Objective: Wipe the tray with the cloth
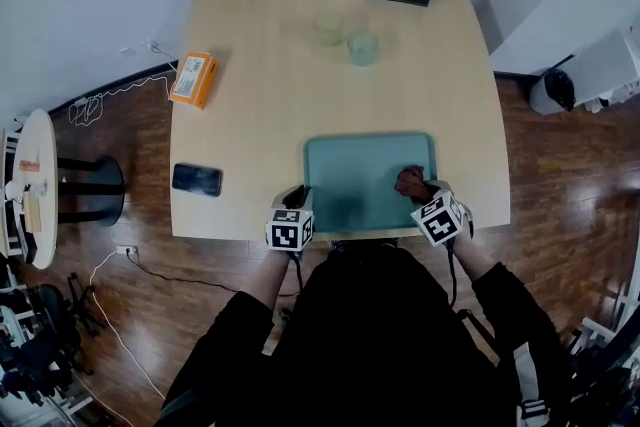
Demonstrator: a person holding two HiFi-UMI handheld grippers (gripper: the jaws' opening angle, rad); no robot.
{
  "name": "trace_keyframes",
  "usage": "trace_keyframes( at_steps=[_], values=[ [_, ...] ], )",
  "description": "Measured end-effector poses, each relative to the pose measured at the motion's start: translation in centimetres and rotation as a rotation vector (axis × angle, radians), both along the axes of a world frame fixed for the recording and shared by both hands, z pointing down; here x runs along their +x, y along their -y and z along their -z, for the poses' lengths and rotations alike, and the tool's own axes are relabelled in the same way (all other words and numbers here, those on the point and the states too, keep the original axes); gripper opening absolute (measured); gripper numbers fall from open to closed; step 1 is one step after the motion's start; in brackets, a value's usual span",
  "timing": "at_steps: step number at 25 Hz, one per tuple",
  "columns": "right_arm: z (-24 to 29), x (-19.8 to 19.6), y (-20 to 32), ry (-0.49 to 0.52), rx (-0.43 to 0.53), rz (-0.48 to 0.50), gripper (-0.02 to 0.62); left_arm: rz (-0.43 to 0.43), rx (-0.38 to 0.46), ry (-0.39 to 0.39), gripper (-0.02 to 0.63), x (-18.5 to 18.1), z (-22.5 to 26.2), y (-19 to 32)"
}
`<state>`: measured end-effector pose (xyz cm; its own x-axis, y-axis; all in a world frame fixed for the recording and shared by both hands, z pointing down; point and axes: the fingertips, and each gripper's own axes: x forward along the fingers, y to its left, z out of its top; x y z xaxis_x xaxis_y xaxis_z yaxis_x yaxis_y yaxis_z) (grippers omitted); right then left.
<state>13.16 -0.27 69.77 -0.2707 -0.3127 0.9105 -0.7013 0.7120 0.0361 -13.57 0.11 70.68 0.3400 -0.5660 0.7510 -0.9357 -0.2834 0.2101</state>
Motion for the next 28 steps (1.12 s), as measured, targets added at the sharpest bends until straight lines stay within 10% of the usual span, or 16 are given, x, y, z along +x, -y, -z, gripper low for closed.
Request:
trace_keyframes(
  at_steps=[12, 21, 28],
  values=[
    [-0.7, -24.8, -7.7, 0.088, -0.008, 0.569, 0.112, 0.005, -0.042, -0.074, 0.029, -0.3, 0.1, 0.2],
    [-0.8, -22.9, -8.8, 0.076, -0.008, 0.566, 0.111, 0.006, -0.022, -0.042, 0.028, -0.8, -0.2, 0.0],
    [-0.9, -7.1, -7.3, 0.012, -0.039, 0.298, 0.112, 0.002, -0.013, -0.025, 0.029, -0.9, -0.2, 0.1]
  ],
)
